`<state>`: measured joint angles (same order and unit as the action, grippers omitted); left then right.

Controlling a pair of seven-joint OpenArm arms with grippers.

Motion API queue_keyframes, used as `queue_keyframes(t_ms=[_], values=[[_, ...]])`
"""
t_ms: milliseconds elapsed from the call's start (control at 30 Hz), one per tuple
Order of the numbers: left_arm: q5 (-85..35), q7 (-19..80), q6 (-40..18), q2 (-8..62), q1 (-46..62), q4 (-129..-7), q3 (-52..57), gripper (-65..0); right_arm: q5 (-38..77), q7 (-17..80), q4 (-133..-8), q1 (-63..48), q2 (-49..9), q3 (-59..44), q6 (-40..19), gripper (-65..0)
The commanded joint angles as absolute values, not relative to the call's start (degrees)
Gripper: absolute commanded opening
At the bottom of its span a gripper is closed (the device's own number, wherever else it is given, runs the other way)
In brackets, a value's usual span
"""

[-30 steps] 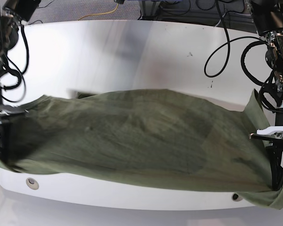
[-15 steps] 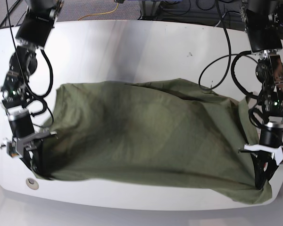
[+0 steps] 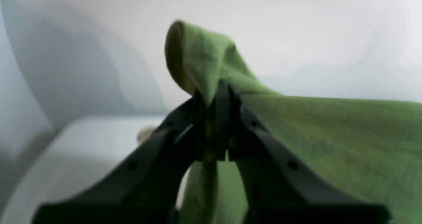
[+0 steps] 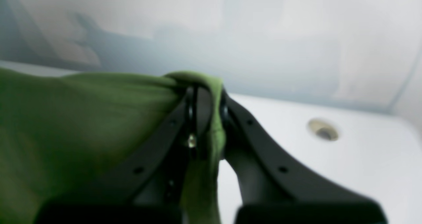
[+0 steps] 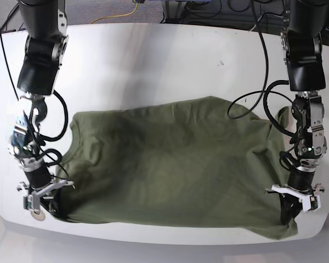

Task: Layout the t-shirt on the table in an organized manner, then fold the t-shirt properly
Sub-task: 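Lower the shirt onto the table with both grippers, dragging it flat, then open both grippers and lift them off the shirt edges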

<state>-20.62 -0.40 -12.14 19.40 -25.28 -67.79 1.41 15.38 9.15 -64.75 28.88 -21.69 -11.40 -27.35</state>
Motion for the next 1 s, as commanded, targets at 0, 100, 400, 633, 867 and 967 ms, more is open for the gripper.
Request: queue_keyframes(t_ms=[0, 100, 400, 633, 867, 967], values=[[-21.23, -5.49, -12.18, 20.26, -27.03, -68.62, 1.27, -65.0, 16.48, 3.91, -58.95, 33.80, -22.73, -9.80, -27.47, -65.0], [-21.23, -7.34, -11.91, 20.26, -26.33, -68.35, 1.36, -64.9, 16.40, 0.92, -52.26, 36.53, -22.73, -7.43, -27.47, -65.0], [-21.23, -7.43, -12.09, 20.44, -25.80, -60.70, 1.36, -64.6, 16.40, -2.95, -41.01, 40.57, -22.55, -3.91, -27.30, -64.5], [-21.23, -7.43, -12.26, 21.67, -25.89, -57.71, 1.19, -58.2, 16.40, -4.00, -36.09, 43.30, -22.64, -3.82, -27.30, -64.2], [-21.23, -7.43, -12.26, 21.85, -26.86, -56.13, 1.36, -25.8, 16.40, -3.82, -33.80, 44.62, -22.73, -2.68, -27.30, -46.0], [-21.23, -7.34, -12.70, 22.37, -26.68, -56.48, 1.27, -24.4, 16.40, -3.82, -32.40, 45.76, -22.73, -0.75, -27.21, -16.0]])
